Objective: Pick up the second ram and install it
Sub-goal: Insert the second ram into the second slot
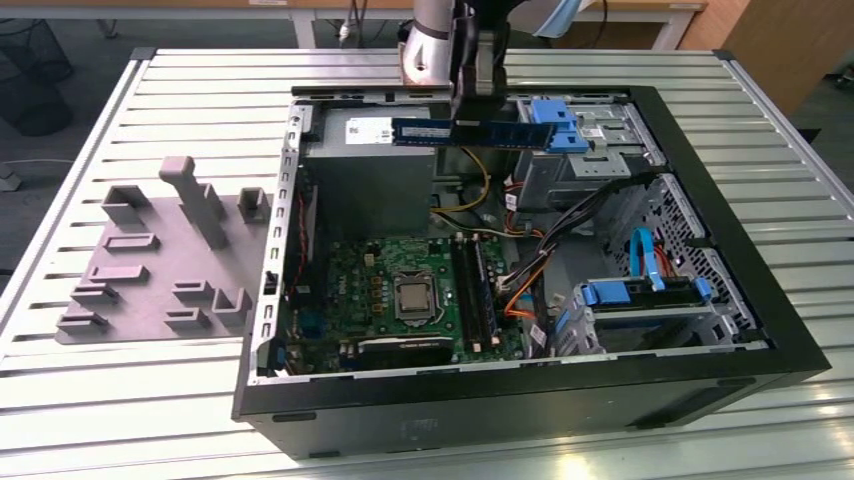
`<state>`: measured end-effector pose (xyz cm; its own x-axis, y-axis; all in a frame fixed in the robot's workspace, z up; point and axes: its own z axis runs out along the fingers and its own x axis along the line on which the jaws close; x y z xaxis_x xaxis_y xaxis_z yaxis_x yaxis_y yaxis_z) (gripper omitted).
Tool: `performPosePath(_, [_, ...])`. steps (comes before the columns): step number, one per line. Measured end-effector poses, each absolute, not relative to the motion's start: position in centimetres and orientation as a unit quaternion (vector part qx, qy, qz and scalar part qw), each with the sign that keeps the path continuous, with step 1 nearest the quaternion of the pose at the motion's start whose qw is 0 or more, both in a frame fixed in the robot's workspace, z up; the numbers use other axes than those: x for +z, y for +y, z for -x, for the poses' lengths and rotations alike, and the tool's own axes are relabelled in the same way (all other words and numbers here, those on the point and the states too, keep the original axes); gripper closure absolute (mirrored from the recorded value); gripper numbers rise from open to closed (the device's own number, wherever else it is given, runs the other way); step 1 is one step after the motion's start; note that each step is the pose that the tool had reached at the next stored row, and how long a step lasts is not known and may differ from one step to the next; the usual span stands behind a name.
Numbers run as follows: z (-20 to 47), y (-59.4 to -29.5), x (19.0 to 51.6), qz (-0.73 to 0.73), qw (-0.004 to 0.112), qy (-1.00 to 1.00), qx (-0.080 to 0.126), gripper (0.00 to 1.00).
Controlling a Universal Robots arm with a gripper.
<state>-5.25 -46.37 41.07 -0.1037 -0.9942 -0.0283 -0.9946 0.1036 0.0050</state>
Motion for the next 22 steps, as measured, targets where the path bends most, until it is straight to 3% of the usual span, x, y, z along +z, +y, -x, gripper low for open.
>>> performPosePath(22, [5.25, -46.37, 40.89, 0.593, 0.006, 0.805, 0.006, 0.86])
